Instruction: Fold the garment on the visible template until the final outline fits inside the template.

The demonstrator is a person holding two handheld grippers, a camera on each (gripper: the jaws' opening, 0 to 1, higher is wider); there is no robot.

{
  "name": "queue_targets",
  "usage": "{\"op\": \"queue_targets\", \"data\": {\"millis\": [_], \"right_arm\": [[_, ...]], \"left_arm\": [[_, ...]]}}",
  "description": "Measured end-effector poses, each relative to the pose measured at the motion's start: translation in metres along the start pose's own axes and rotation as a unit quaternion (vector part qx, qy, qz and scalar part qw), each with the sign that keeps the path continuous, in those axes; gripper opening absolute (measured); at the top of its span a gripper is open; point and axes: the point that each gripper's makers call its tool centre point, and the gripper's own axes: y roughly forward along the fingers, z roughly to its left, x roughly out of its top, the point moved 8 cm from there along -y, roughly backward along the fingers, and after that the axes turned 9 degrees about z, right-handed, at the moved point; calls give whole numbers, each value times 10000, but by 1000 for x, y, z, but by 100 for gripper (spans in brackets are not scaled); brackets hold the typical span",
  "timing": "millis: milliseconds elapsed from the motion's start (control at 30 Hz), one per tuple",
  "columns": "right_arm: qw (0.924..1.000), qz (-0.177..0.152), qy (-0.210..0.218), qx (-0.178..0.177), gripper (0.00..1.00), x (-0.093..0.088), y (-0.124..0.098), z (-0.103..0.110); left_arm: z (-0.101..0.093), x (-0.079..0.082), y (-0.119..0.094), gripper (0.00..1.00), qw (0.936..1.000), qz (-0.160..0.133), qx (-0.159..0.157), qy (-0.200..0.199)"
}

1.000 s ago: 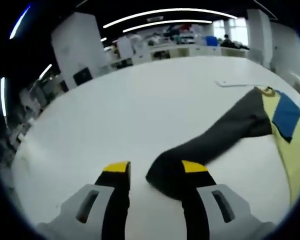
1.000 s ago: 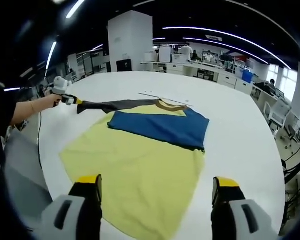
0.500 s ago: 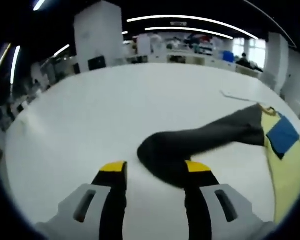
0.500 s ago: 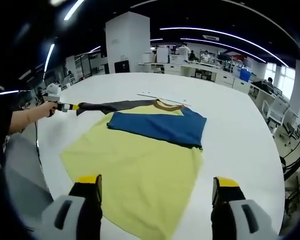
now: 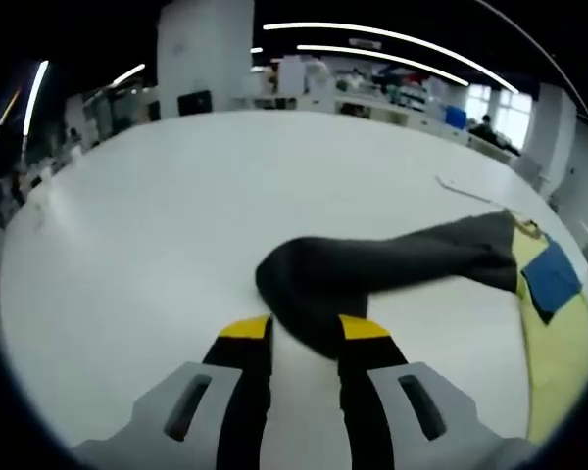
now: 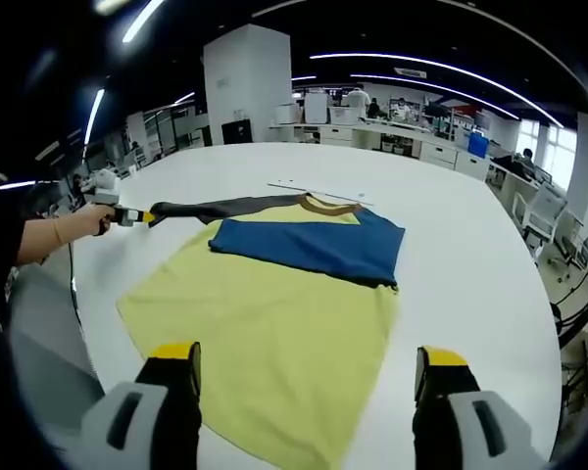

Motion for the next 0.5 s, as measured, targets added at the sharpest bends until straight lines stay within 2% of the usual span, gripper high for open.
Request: {"op": "queue_targets", "data": {"millis": [233, 333, 367, 500], "right_arm": [[10000, 21, 16, -22, 91, -2, -1, 0], [10000, 40, 28, -27, 91, -4, -1, 0], [10000, 46, 32, -29, 91, -4, -1, 0], [10000, 40, 45, -28, 90, -5, -2, 1]], "left_arm": [[-4, 1, 2, 16, 9998, 79, 168, -27], [-5, 1, 2, 9, 9998, 110, 164, 8], [-5, 1, 1, 2, 9998, 139, 117, 32], [-5, 1, -3, 1, 9992, 225, 133, 286]]}}
